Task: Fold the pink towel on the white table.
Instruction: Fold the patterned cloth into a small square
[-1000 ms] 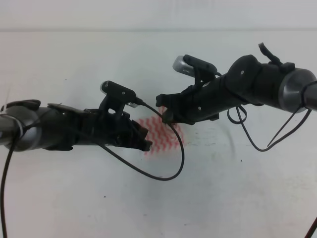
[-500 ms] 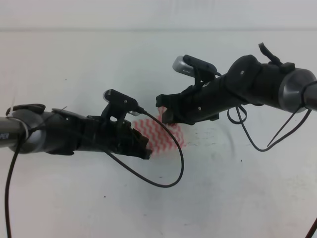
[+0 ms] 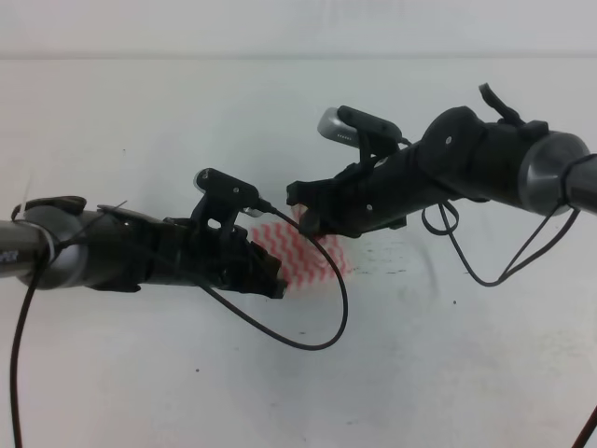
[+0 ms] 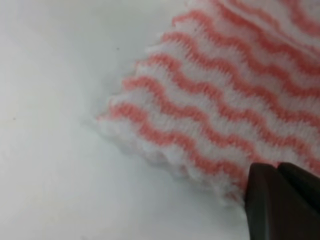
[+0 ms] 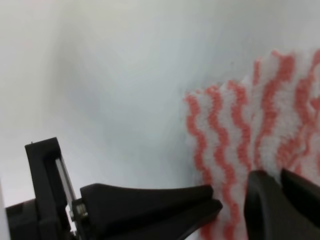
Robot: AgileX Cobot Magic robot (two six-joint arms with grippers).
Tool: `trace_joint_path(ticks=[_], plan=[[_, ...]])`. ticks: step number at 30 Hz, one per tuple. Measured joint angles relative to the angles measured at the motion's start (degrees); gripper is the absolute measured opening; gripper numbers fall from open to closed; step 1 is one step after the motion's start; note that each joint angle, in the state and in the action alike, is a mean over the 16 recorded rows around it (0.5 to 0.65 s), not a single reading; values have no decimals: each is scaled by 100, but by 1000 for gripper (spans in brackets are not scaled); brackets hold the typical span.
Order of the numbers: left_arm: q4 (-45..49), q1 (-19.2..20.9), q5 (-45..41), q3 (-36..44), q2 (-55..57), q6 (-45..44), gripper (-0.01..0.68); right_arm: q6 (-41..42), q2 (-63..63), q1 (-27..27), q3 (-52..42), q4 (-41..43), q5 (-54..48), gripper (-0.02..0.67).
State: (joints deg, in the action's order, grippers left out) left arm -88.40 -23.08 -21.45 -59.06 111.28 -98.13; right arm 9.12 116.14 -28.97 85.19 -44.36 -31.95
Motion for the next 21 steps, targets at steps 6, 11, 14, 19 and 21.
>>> trace_joint_path(ticks=[6, 11, 14, 19, 21], plan=[[-11, -1, -22, 1, 0, -16, -5, 9, 42, -11, 0, 0, 16, -16], [-15, -1, -31, 1, 0, -40, -5, 18, 75, -14, 0, -9, 32, 4], [-16, -1, -34, 1, 1, -56, -5, 22, 88, -14, 0, -21, 36, 32], [-13, 0, -11, 0, -21, -81, -5, 20, 85, -14, 0, -69, 25, 116], [-11, 1, 15, -1, -48, -90, -5, 17, 85, -14, 0, -89, 11, 150]])
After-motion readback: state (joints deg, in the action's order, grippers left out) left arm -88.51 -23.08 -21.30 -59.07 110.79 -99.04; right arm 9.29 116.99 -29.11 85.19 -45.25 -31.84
